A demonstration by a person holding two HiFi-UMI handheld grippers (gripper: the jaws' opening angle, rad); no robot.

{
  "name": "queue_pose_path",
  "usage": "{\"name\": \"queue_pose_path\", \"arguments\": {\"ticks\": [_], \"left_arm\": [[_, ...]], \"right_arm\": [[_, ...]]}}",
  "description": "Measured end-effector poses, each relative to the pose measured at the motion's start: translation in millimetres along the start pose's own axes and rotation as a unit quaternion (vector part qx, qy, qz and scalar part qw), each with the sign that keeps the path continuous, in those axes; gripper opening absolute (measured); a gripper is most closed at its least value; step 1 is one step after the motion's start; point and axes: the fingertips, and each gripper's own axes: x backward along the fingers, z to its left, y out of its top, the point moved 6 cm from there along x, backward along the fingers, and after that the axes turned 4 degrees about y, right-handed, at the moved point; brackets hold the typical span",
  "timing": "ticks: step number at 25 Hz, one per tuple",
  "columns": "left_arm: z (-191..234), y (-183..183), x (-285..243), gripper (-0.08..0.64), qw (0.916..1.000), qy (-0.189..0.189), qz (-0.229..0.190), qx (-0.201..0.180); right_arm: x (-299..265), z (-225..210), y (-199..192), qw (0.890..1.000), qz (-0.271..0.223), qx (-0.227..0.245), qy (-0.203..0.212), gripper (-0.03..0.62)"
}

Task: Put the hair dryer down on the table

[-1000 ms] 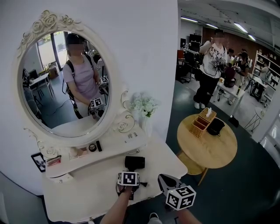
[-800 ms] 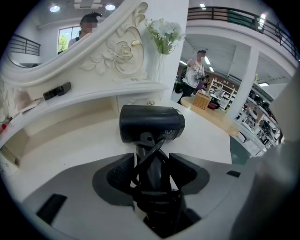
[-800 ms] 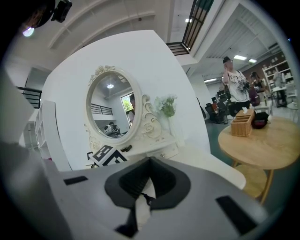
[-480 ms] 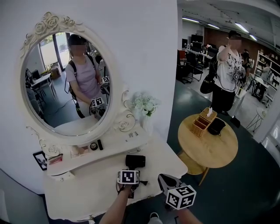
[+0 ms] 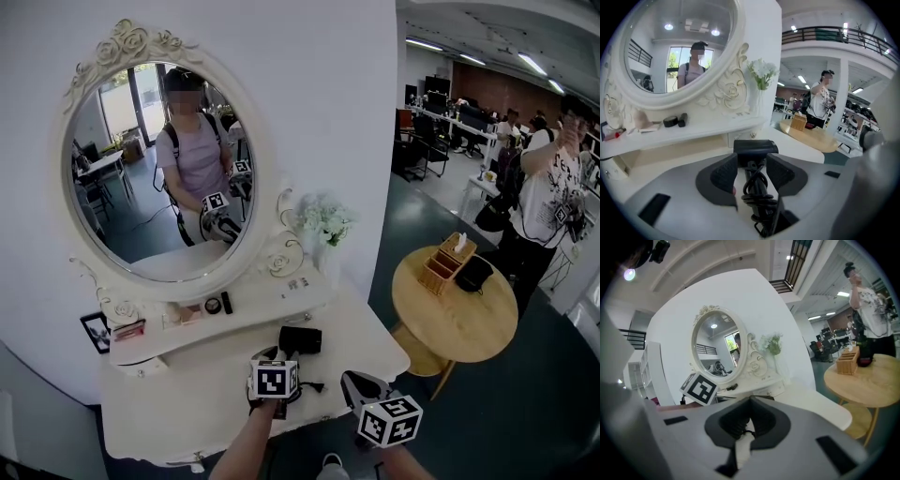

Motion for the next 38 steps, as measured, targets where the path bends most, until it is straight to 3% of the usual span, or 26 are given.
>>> {"name": "queue_pose_path", "arguments": {"ticks": [12,21,31,38], "left_arm": [[14,31,67,0.098,0.9936,0.0,-0.112,0.016],[15,33,114,0.015,0.9805,-0.006,-0.192,0.041],[18,22,156,0.002,0.9709,-0.005,-0.233,0.055],[25,6,167,0.002,0.9703,0.006,-0.233,0.065]], "right_arm": [[-4,10,1,1.0,-0.001,-0.001,0.013,0.002],[-8,14,-1,1.0,-0.001,-0.004,0.019,0.002],[-7,16,-6,1.0,0.003,-0.009,0.016,0.002],[-4,15,-6,1.0,0.001,-0.006,0.007,0.002]]}}
